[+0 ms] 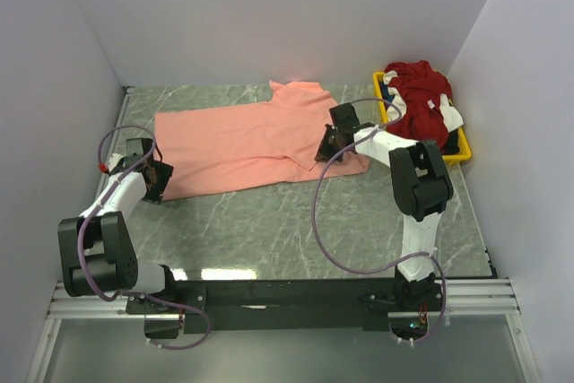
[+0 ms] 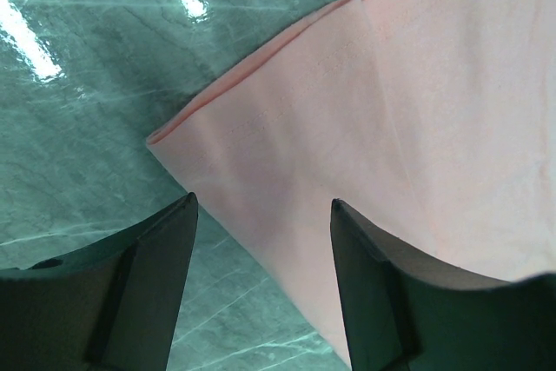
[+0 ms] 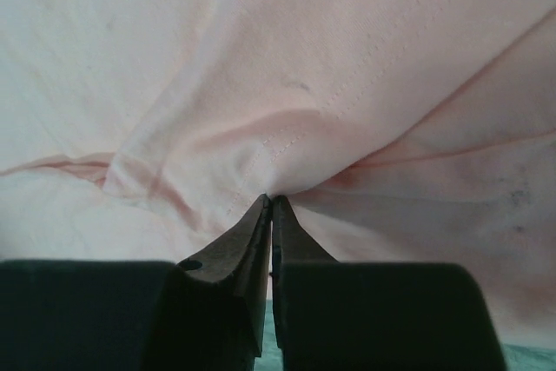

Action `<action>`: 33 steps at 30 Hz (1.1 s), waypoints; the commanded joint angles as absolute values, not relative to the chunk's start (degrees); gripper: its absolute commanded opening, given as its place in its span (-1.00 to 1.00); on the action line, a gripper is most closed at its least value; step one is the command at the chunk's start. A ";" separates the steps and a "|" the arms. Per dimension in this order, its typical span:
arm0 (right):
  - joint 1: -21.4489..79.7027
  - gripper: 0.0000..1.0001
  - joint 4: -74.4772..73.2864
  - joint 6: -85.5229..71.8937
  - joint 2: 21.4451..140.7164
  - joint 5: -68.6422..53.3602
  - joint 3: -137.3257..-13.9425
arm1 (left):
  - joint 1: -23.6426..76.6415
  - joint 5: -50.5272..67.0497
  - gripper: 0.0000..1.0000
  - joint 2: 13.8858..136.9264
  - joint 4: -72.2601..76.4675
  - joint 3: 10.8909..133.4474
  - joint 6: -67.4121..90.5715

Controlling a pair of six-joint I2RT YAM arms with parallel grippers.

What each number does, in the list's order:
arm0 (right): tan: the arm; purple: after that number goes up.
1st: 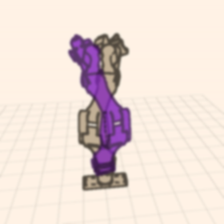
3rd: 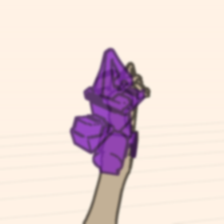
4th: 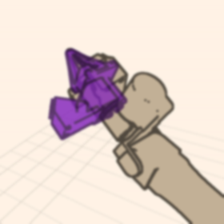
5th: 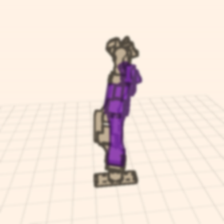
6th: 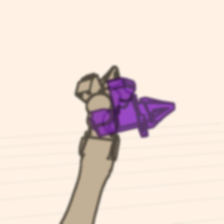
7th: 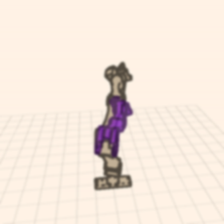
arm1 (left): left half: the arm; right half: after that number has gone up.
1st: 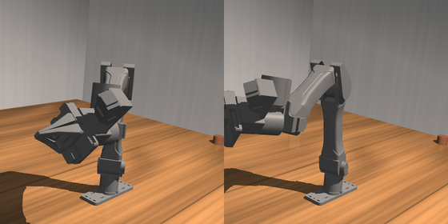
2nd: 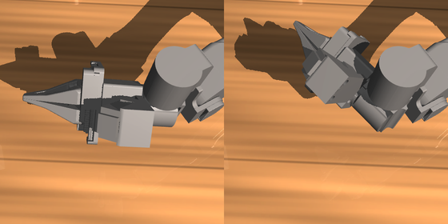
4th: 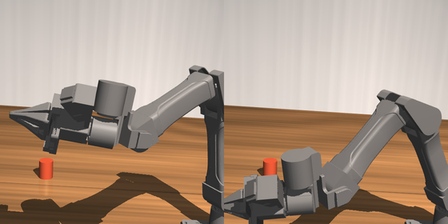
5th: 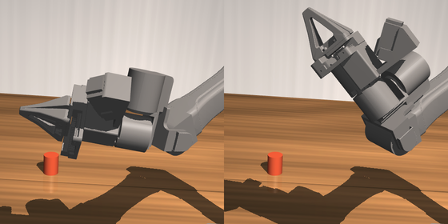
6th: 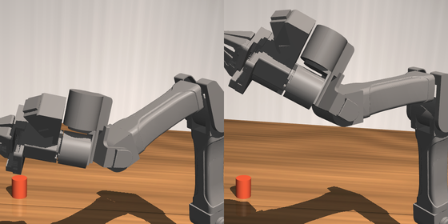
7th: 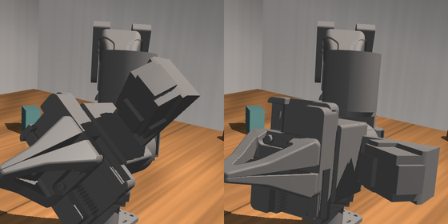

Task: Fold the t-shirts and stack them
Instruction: Fold the tshirt

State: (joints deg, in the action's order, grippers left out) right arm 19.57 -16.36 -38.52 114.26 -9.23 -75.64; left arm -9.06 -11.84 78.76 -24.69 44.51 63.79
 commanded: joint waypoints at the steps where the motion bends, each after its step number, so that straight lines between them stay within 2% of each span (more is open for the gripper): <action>1: 19.77 -0.89 -16.96 -38.06 114.69 -8.00 -80.59 | -8.97 -12.04 0.36 76.82 -24.70 45.09 62.49; 8: 20.83 -0.96 -21.18 -37.09 118.29 -7.56 -90.16 | -9.05 -11.78 0.35 76.64 -25.05 45.53 62.31; 19: 22.85 -0.96 -29.70 -35.33 131.39 -7.73 -113.01 | -9.05 -10.81 0.36 77.17 -25.05 46.14 61.44; 22: 23.29 -0.80 -31.11 -34.54 134.20 -8.43 -117.15 | -8.97 -10.37 0.38 77.43 -24.87 46.14 61.08; 23: 23.38 -0.65 -31.20 -34.19 134.64 -8.70 -118.55 | -8.96 -10.28 0.40 77.43 -24.61 45.97 61.08; 26: 23.91 -0.34 -31.12 -33.14 135.44 -9.05 -119.53 | -8.97 -9.76 0.41 77.43 -24.43 45.62 61.08; 29: 24.17 -0.17 -29.18 -32.70 134.39 -10.81 -118.83 | -9.05 -9.67 0.42 77.26 -24.52 45.53 61.17; 33: 24.17 -0.13 -29.70 -31.64 133.07 -10.73 -119.09 | -9.05 -9.93 0.43 76.82 -24.87 45.53 61.43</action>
